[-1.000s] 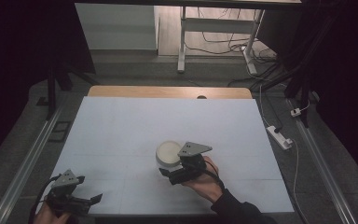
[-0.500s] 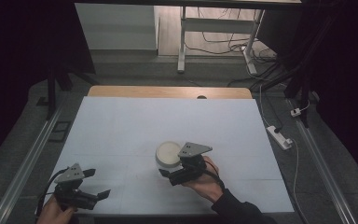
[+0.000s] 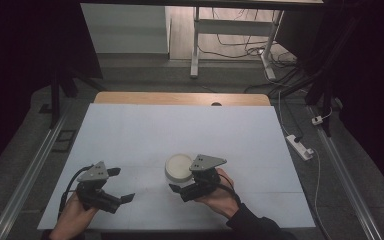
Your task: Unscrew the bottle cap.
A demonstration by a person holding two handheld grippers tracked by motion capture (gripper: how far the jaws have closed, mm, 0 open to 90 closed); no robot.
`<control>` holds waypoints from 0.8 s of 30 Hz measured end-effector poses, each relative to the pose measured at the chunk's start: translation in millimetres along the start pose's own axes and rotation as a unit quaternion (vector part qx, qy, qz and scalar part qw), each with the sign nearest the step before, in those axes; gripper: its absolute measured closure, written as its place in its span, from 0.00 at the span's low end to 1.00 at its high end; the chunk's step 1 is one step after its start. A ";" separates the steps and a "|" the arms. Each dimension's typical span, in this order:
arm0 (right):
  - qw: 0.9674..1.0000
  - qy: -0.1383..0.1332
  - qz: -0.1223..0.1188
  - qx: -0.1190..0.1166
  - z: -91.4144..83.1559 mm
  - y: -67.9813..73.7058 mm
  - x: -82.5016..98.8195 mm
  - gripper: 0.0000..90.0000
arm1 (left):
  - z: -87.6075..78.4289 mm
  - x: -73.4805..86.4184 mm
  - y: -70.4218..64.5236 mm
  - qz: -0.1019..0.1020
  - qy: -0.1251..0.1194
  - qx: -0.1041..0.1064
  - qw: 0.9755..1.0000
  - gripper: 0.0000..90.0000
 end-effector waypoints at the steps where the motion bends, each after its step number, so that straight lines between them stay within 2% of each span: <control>1: 1.000 0.000 0.000 -0.001 0.2 0.4 0.1 0.08 | 2.9 -3.5 -1.1 0.007 0.002 -0.001 1.000 0.00; 2: 1.000 -0.001 0.000 -0.002 0.6 0.7 0.2 0.08 | 8.5 -10.5 -4.3 0.021 0.005 0.002 1.000 0.00; 4: 1.000 -0.001 -0.001 -0.003 0.7 1.0 0.5 0.08 | 14.1 -18.1 -8.0 0.037 0.006 0.007 0.999 0.00; 5: 1.000 -0.001 -0.001 -0.004 0.8 1.2 0.5 0.08 | 14.1 -18.1 -8.0 0.037 0.006 0.007 0.999 0.00; 6: 1.000 -0.001 -0.001 -0.004 0.8 1.2 0.6 0.08 | 19.4 -25.6 -11.6 0.052 0.006 0.013 0.999 0.00; 8: 1.000 -0.001 -0.002 -0.005 0.8 1.4 0.6 0.08 | 21.9 -29.6 -13.5 0.057 0.005 0.019 0.998 0.00; 10: 1.000 -0.003 -0.003 -0.009 0.4 2.1 0.4 0.08 | 28.8 -41.8 -19.8 0.069 0.003 0.048 0.997 0.00; 11: 1.000 -0.003 -0.003 -0.010 0.3 2.5 0.3 0.08 | 28.8 -41.8 -19.8 0.069 0.003 0.048 0.997 0.00; 12: 1.000 -0.004 -0.003 -0.012 0.2 3.1 0.2 0.08 | 32.4 -49.9 -23.7 0.079 0.001 0.065 0.995 0.00; 16: 1.000 -0.007 -0.009 -0.023 0.4 6.0 -0.1 0.08 | 38.7 -63.8 -32.3 0.103 0.002 0.107 0.989 0.00; 21: 0.999 -0.010 -0.015 -0.039 1.1 11.8 -1.1 0.08 | 49.5 -75.1 -44.9 0.140 0.016 0.157 0.978 0.00; 24: 0.998 -0.012 -0.018 -0.052 1.2 15.4 -1.8 0.08 | 55.3 -79.8 -52.8 0.156 0.022 0.192 0.969 0.00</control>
Point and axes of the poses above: each handheld gripper's, and its own axes: z roughly forward along the jaws, x roughly out of its underside, y roughly to its left, the point moved 9 cm from there along z, roughly forward along the jaws, and after that the axes turned 12 degrees about -z, right-handed, at the moved point
